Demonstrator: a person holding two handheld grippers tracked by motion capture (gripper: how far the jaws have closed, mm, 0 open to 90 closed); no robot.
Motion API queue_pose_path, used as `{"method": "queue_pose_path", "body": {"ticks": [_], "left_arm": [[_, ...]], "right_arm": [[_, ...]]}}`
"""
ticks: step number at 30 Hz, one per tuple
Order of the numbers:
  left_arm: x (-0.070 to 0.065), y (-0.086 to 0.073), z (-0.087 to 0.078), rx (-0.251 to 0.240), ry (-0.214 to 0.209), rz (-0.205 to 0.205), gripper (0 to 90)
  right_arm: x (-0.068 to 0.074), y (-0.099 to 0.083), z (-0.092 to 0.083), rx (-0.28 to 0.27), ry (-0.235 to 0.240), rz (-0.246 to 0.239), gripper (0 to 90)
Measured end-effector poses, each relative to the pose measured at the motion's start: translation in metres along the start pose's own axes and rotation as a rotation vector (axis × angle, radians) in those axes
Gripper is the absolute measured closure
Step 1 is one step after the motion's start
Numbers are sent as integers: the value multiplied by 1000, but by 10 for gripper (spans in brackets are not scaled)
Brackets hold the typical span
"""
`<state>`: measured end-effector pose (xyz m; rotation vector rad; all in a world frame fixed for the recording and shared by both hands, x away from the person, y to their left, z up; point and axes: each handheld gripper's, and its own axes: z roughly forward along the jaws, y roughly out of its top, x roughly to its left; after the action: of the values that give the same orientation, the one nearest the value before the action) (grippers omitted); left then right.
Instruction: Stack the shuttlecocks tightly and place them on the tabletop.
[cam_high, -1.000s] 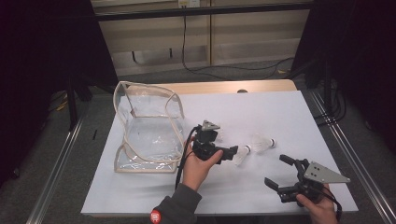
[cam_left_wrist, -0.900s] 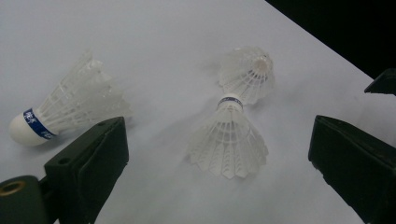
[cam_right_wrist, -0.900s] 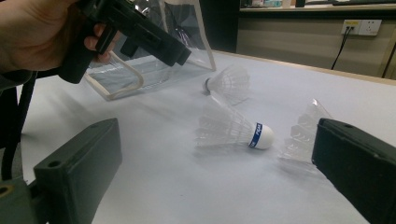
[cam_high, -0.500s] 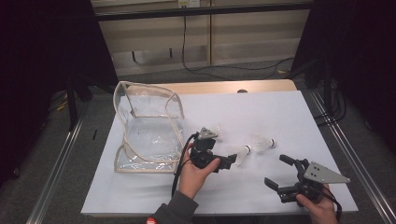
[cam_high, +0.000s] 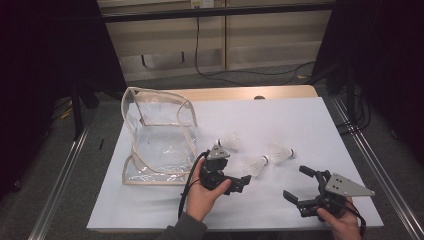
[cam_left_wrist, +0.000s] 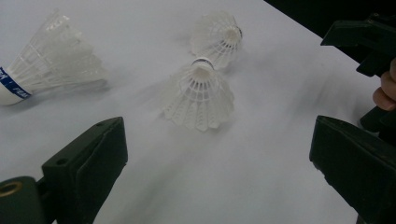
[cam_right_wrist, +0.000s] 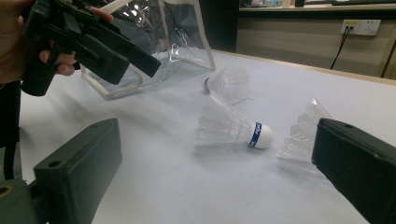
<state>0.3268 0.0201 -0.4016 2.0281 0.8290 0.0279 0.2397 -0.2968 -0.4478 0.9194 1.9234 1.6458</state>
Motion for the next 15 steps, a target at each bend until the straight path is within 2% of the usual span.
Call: {"method": "queue_pose_path", "body": {"ticks": [10,15], "left_arm": [[-4,-11,-2,32,-37,-1,44],[-2,-16,-4,39,-37,5,44]], "right_arm": [[0,0,0,-2,-1,-2,12],[0,0,0,-2,0,-1,12]]}}
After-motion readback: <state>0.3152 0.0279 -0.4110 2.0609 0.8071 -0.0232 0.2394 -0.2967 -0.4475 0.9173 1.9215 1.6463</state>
